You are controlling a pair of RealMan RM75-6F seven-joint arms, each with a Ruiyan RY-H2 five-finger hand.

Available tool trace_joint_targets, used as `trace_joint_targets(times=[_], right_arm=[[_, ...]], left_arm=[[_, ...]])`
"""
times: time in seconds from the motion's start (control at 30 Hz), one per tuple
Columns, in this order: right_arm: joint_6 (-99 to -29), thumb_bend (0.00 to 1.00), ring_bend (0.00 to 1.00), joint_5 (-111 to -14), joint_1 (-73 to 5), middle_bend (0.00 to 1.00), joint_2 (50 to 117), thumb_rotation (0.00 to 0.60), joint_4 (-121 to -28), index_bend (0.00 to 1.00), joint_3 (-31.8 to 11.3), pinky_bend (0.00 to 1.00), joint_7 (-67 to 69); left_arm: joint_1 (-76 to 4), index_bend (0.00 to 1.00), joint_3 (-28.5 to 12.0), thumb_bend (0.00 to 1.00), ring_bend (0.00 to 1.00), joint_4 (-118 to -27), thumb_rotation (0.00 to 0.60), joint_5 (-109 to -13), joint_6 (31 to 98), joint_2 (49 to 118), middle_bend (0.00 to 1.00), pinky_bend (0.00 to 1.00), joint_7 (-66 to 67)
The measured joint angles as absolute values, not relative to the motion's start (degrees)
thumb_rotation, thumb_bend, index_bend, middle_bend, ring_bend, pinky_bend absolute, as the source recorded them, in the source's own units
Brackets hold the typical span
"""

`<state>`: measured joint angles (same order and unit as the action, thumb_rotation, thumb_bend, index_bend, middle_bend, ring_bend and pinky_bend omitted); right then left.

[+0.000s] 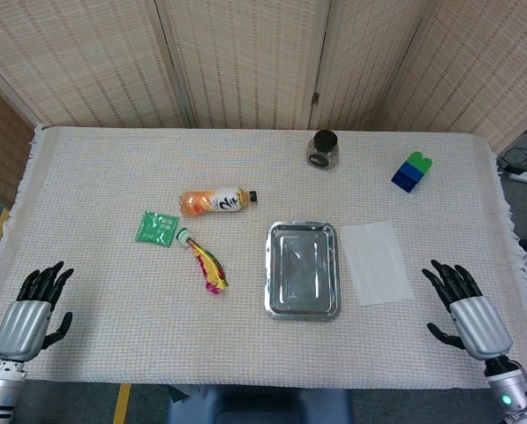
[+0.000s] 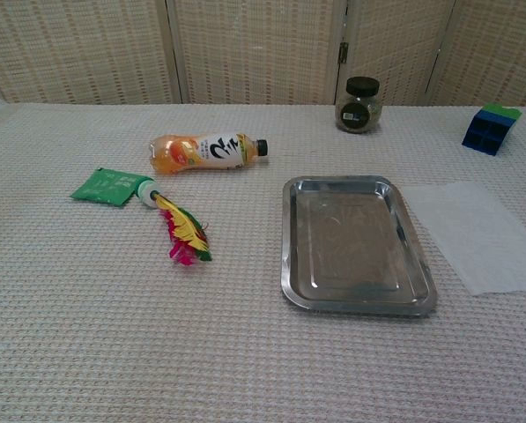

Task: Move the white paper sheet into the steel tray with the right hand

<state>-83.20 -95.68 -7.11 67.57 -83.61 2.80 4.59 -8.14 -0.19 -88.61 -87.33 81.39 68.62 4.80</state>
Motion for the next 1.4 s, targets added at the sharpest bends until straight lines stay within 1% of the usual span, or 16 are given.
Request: trace_joint_targets(times=[0.27,0.4,0.53,0.67,0.77,1.0,1.07,1.17,1.33,1.4], right_arm=[[-83.84,0.29,0.0,-95.41,-6.98,0.0,67.38,0.6,-83.31,0.0,2.44,0.0,4.59],[-82.5,0.29,0.0,-95.03,-7.39,0.0,67.71,0.6,-82.74,0.01,2.33,0.0,3.06],[-80.13,0.29,0.0,-94.94,-8.44,0.0,69.07,0.6,-80.26,0.11,2.46,0.0,2.21],[-79.48,0.29,0.0,-95.55,-9.27,0.0,71.16,0.6,-76.28,0.22,2.51,0.0,2.55],[-79.83,0.29,0.0,-96.41,-9.59,0.0,73.49,0.6,-72.04,0.25,2.66,0.0,3.22],[-79.0,0.3,0.0,-97.15,-10.21,0.0,79.99,0.6,-59.68,0.25,3.58,0.0,6.67],[-78.68,0.31,0.0,-96.98,-10.32,0.0,81.19,0.6,-57.52,0.26,3.6,0.0,7.32],[-78.74,0.33,0.0,-96.66,-10.5,0.0,83.77,0.6,-52.72,0.29,3.33,0.0,8.11],[-78.99,0.36,0.0,-96.26,-10.85,0.0,89.58,0.6,-42.41,0.3,2.98,0.0,10.09],[-78.69,0.39,0.0,-96.08,-11.12,0.0,92.05,0.6,-38.28,0.31,2.97,0.0,11.37]], left_arm=[[-8.22,0.03,0.14,0.52,0.0,-88.75,0.6,-87.69,81.11,69.16,0.02,0.0,5.65],[-8.22,0.03,-0.01,0.52,0.0,-88.92,0.6,-87.7,81.33,68.96,0.02,0.0,5.0],[-8.12,0.03,-0.07,0.52,0.0,-89.12,0.6,-87.89,81.69,68.44,0.02,0.0,4.13],[-8.06,0.03,-0.05,0.52,0.0,-89.29,0.6,-88.08,81.91,68.21,0.02,0.0,3.76],[-7.98,0.03,-0.17,0.52,0.0,-89.4,0.6,-87.95,82.09,68.24,0.02,0.0,3.89],[-7.75,0.04,-0.25,0.52,0.0,-89.84,0.6,-87.68,82.32,68.2,0.02,0.0,4.26],[-7.8,0.05,-0.02,0.52,0.0,-90.15,0.6,-87.77,81.96,67.99,0.02,0.0,3.81],[-7.95,0.05,0.49,0.52,0.0,-91.15,0.6,-88.13,81.16,67.14,0.02,0.0,1.7],[-8.07,0.05,0.56,0.52,0.0,-91.4,0.6,-87.74,80.57,66.69,0.02,0.0,1.4],[-8.14,0.06,0.48,0.53,0.0,-91.31,0.6,-87.3,80.21,66.78,0.02,0.0,1.96]])
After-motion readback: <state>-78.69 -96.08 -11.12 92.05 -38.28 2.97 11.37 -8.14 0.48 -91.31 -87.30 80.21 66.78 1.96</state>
